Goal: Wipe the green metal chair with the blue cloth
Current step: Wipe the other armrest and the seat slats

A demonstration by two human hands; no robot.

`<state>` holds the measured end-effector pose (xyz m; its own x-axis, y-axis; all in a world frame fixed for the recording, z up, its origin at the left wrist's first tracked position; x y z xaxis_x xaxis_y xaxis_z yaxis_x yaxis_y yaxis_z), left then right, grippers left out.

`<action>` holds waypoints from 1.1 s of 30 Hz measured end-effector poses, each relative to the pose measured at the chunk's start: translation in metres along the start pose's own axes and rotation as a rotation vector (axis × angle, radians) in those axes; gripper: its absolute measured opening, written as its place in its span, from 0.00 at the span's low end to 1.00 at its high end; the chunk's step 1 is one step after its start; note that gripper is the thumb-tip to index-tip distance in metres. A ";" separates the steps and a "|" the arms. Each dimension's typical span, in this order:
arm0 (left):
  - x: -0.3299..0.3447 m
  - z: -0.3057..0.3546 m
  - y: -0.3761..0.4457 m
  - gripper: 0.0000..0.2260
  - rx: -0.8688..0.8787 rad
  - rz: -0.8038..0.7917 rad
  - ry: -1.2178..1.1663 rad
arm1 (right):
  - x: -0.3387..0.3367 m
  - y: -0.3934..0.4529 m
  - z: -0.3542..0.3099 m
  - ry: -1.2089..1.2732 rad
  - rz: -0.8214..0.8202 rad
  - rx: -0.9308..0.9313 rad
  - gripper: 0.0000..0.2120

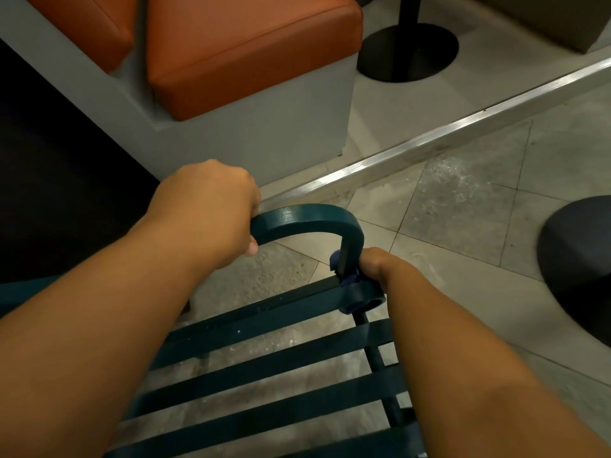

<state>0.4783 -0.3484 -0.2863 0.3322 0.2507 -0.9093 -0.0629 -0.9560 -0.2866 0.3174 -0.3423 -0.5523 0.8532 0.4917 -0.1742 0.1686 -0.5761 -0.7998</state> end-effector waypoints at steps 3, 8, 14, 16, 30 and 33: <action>0.001 0.000 0.001 0.17 -0.010 0.006 -0.003 | -0.002 -0.008 -0.007 0.126 0.010 -0.042 0.18; -0.003 0.000 0.000 0.15 -0.044 -0.032 -0.012 | -0.031 -0.072 -0.044 0.338 0.190 -0.267 0.16; -0.005 0.001 -0.001 0.17 -0.072 -0.091 -0.002 | -0.006 -0.180 -0.124 0.052 0.495 -0.697 0.19; -0.004 -0.005 -0.005 0.15 -0.120 -0.069 -0.040 | 0.028 -0.200 -0.150 -0.181 0.597 -0.843 0.21; 0.059 -0.088 -0.114 0.35 -0.335 0.245 -0.325 | -0.030 -0.158 -0.039 -0.067 0.739 -0.449 0.10; 0.077 -0.094 -0.130 0.38 -0.362 0.222 -0.216 | -0.001 -0.152 -0.018 -0.113 0.810 -0.427 0.05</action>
<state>0.6003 -0.2186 -0.2909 0.1421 0.0236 -0.9896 0.2349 -0.9720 0.0106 0.3002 -0.2667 -0.4198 0.7405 -0.1189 -0.6615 -0.2719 -0.9531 -0.1332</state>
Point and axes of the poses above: each hand's wrist, its own y-axis towards the middle knuckle, its own x-axis out of the palm, z = x × y, the point moved 9 cm from there along y, towards the middle knuckle, and after that the axes turned 2 degrees about -y, right-handed, at the moved point
